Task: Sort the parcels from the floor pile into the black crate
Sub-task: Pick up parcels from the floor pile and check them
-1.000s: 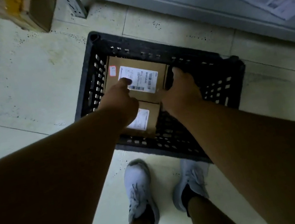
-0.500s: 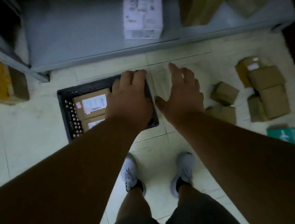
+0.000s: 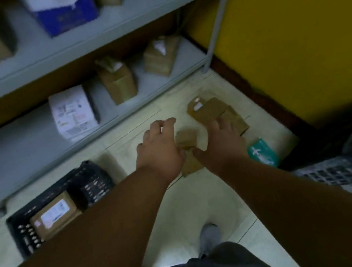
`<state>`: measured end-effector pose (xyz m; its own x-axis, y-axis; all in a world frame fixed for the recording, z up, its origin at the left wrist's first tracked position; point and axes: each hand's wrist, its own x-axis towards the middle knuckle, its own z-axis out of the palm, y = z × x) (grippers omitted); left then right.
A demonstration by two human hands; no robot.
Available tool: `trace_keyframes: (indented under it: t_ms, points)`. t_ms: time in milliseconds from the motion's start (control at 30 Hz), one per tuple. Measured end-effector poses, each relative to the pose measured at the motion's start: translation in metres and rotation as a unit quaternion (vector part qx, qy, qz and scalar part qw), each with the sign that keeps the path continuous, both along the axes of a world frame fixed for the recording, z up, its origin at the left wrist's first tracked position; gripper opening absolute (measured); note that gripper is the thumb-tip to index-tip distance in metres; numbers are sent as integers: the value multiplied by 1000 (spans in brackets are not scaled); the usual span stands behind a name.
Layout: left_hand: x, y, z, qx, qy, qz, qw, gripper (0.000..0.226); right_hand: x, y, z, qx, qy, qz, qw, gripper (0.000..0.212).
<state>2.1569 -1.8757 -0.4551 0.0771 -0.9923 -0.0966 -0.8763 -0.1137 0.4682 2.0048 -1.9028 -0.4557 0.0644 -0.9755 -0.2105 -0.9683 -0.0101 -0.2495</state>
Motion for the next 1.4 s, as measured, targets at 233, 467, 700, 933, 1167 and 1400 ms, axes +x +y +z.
trace_keyframes:
  t_ms: [233, 467, 700, 933, 1167, 1400]
  points:
    - [-106, -48, 40, -25, -2, -75, 997, 65, -110, -41, 41, -33, -9, -65, 997, 83]
    - [-120, -96, 40, -16, -15, -91, 996, 68, -122, -76, 28, -16, -28, -85, 996, 86]
    - [-105, -179, 12, 26, -21, -123, 992, 71, -116, -149, 13, -6, 18, -105, 994, 86]
    - [-79, -294, -7, 32, -22, -191, 981, 70, -87, -238, -4, 8, -2, -190, 982, 90]
    - [-91, -356, -64, 95, 19, -209, 973, 77, -87, -291, -62, 53, -51, -276, 958, 86]
    - [-135, -394, -217, 190, 19, -178, 965, 71, -118, -333, -225, 99, -115, -324, 934, 86]
